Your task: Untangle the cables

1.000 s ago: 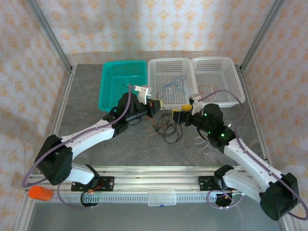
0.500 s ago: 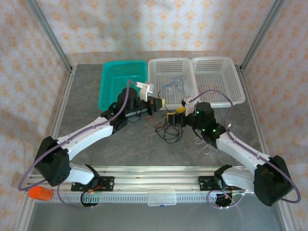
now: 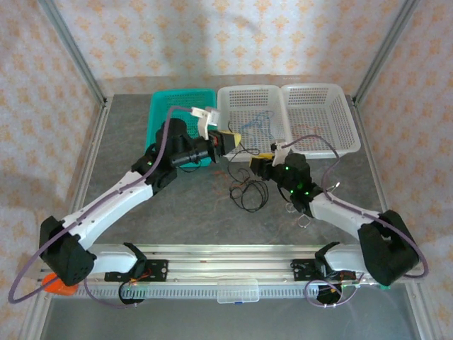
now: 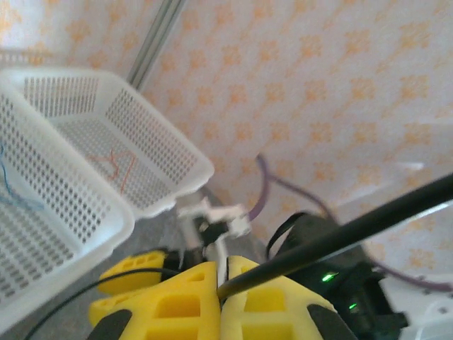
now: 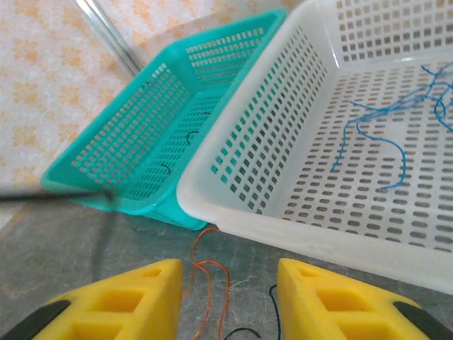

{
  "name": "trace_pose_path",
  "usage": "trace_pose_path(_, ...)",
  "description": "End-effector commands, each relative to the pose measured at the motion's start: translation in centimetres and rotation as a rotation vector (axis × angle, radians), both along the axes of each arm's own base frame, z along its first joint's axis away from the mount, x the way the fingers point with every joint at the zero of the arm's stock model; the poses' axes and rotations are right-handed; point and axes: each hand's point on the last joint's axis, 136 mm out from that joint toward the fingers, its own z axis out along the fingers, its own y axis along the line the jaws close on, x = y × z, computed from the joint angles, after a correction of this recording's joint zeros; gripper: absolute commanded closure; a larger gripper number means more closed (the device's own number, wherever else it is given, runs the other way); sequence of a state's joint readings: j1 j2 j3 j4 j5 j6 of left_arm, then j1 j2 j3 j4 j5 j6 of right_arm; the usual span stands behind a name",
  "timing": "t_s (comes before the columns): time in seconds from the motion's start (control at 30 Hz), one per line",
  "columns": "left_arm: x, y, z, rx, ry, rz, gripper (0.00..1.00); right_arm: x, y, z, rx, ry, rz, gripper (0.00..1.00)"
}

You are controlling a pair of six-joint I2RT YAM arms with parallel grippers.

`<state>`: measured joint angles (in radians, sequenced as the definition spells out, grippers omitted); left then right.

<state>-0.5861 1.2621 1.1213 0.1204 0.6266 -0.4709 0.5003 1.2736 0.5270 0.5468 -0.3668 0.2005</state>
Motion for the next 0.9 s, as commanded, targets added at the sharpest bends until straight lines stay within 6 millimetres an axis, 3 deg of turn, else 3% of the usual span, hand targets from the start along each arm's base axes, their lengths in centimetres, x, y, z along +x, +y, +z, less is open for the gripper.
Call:
trace_pose_path(0.0,-1.2,1.0,4.7,-0.057,-0.087,-0.028,1.00,1.2,0.1,1.7,0.101,-0.046,-0.048,0.60)
trace_pose_path(0.17,-1.2,2.8,8.3,-0.077,-0.159,0.042,1.00,1.3,0.9,1.0,0.108,-0.018,-0.018,0.60)
trace_pose_path(0.3,0.6,5.6,9.5,-0.021,-0.186,0.210,1.00,0.7,0.7,0.9,0.087,-0.007,-0.016,0.59)
trace_pose_path(0.43,4.0,11.0,8.9,0.070,-0.125,0.546,1.00,0.3,-0.2,1.9,0.049,-0.010,-0.041,0.54)
trace_pose_path(0.5,4.9,12.8,8.6,0.102,-0.106,0.635,1.00,0.0,-0.5,2.9,0.037,-0.021,-0.043,0.52)
trace_pose_path(0.57,5.6,13.8,8.1,0.126,-0.093,0.682,1.00,-0.1,-0.5,3.2,0.017,-0.010,-0.041,0.48)
trace_pose_path(0.6,6.0,14.3,7.8,0.142,-0.084,0.707,1.00,-0.2,-0.9,4.4,0.024,-0.022,-0.058,0.47)
trace_pose_path(0.77,8.4,16.6,6.6,0.216,-0.046,0.817,1.00,-0.4,-1.5,6.5,0.025,-0.014,-0.082,0.40)
trace_pose_path(0.87,9.9,18.7,5.9,0.264,-0.017,0.910,1.00,-0.4,-1.8,8.3,0.037,-0.025,-0.103,0.30)
